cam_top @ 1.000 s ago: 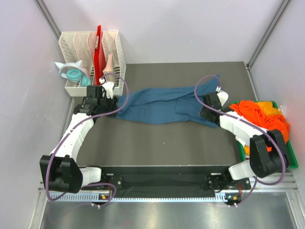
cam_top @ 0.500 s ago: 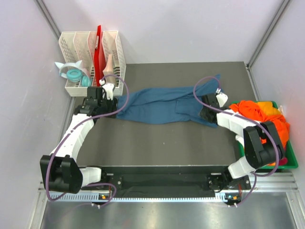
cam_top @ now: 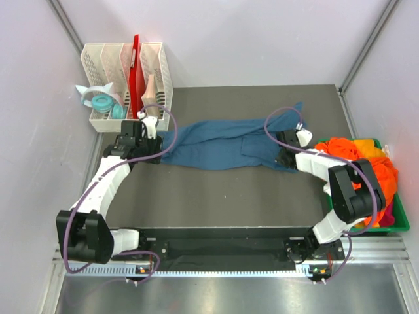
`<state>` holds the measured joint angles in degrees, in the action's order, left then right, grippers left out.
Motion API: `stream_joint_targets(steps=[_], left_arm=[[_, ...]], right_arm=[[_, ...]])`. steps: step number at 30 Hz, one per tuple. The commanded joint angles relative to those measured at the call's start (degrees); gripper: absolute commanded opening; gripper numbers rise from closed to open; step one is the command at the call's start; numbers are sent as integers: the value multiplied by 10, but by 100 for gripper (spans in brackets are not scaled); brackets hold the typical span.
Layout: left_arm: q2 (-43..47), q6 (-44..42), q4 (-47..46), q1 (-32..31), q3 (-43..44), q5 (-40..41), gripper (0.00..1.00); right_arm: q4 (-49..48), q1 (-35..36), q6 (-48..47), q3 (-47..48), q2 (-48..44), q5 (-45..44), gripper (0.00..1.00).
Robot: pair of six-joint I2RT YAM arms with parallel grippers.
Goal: Fold and stack the t-shirts
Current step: Flatten the tshirt out
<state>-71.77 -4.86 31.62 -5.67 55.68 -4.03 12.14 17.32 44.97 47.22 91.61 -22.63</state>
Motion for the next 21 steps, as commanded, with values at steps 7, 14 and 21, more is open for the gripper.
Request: stream_joint_targets(steps=[7, 14, 21], left_arm=[[4, 11, -28, 0, -8, 10, 63], [-29, 22, -27, 0, 16, 17, 63], [-61, 31, -10, 0, 43, 5, 62]], right_arm=[[2, 37, -54, 39, -91, -52, 0], [58, 39, -83, 95, -159, -71, 0], [99, 39, -95, 69, -170, -73, 0]])
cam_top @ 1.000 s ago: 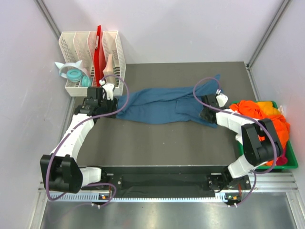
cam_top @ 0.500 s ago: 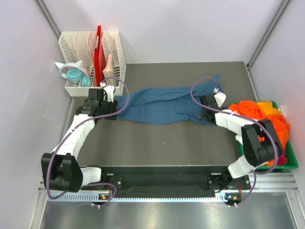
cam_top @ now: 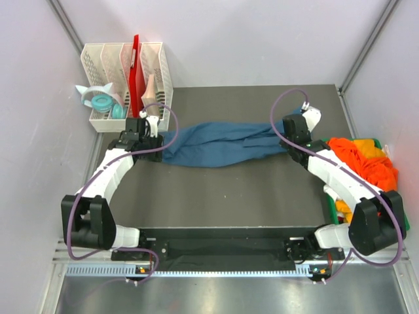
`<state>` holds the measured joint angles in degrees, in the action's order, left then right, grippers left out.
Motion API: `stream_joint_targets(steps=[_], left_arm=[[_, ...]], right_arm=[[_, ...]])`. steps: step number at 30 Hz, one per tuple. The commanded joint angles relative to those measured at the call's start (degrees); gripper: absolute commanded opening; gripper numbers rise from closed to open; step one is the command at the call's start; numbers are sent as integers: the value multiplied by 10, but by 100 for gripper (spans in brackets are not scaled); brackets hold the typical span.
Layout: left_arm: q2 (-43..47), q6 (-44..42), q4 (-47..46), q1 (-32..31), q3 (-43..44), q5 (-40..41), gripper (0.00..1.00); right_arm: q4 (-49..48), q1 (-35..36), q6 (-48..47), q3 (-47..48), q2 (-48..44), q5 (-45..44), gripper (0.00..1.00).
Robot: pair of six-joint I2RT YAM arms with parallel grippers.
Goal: Fold and stack the t-shirts
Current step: Flatten the tshirt out
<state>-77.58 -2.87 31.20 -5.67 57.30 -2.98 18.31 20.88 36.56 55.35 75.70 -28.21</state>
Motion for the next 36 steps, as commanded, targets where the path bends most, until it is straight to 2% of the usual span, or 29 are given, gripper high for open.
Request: stream_joint_targets(steps=[1, 7, 8, 10, 11, 14, 21, 29, 36], left_arm=[[-4, 11, -7, 0, 26, -7, 62], [1, 7, -4, 0, 16, -10, 62], [4, 5, -4, 0, 13, -10, 62], [6, 4, -4, 0, 11, -12, 62], [6, 4, -4, 0, 11, -12, 62], [6, 4, -4, 0, 12, -14, 62], [3, 4, -4, 0, 11, -13, 62], [4, 3, -6, 0, 4, -11, 62], [0, 3, -7, 0, 4, -11, 62]], right_arm=[[36, 3, -8, -22, -11, -13, 0], [15, 3, 26, -86, 10, 16, 1], [13, 3, 33, -90, 16, 19, 10], [11, 3, 34, -91, 31, 23, 20], [9, 3, 34, -91, 35, 23, 30], [6, 3, 31, -82, 46, 23, 37], [3, -1, 27, -75, 74, 20, 36], [-32, -8, 40, -109, 103, 37, 33], [-62, -8, 35, -112, 101, 53, 15]])
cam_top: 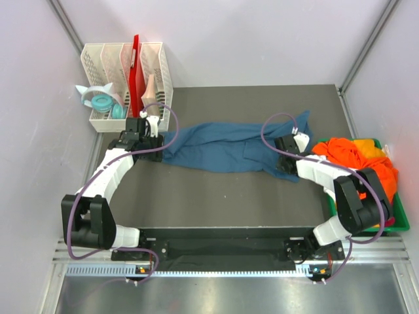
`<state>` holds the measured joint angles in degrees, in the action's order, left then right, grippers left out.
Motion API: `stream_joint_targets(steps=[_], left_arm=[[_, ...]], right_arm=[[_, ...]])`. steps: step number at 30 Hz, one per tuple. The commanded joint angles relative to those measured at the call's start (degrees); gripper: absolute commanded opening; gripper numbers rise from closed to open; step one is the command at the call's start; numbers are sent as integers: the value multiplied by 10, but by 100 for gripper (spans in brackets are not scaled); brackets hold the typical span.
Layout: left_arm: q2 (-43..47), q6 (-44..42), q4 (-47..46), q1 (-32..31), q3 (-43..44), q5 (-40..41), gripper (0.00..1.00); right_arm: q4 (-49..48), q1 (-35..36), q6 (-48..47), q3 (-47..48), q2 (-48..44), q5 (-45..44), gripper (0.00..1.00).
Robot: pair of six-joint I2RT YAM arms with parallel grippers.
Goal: Fold and stack the t-shirts
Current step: Flatten the tshirt out
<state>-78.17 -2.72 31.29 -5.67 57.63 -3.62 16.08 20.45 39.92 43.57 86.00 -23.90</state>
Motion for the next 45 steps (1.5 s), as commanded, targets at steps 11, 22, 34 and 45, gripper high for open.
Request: stream_joint_targets(steps=[11, 22, 34, 45], left_arm=[[10, 1, -11, 0, -5, 5, 62], [-33, 7, -11, 0, 47, 20, 56], [-54, 22, -12, 0, 48, -9, 55], [-42, 15, -9, -1, 32, -24, 57]], right_arm=[[-19, -3, -21, 37, -93, -18, 0], [98, 0, -149, 151, -144, -143, 0], [112, -1, -112, 105, -164, -98, 0], [93, -1, -56, 65, -120, -33, 58]])
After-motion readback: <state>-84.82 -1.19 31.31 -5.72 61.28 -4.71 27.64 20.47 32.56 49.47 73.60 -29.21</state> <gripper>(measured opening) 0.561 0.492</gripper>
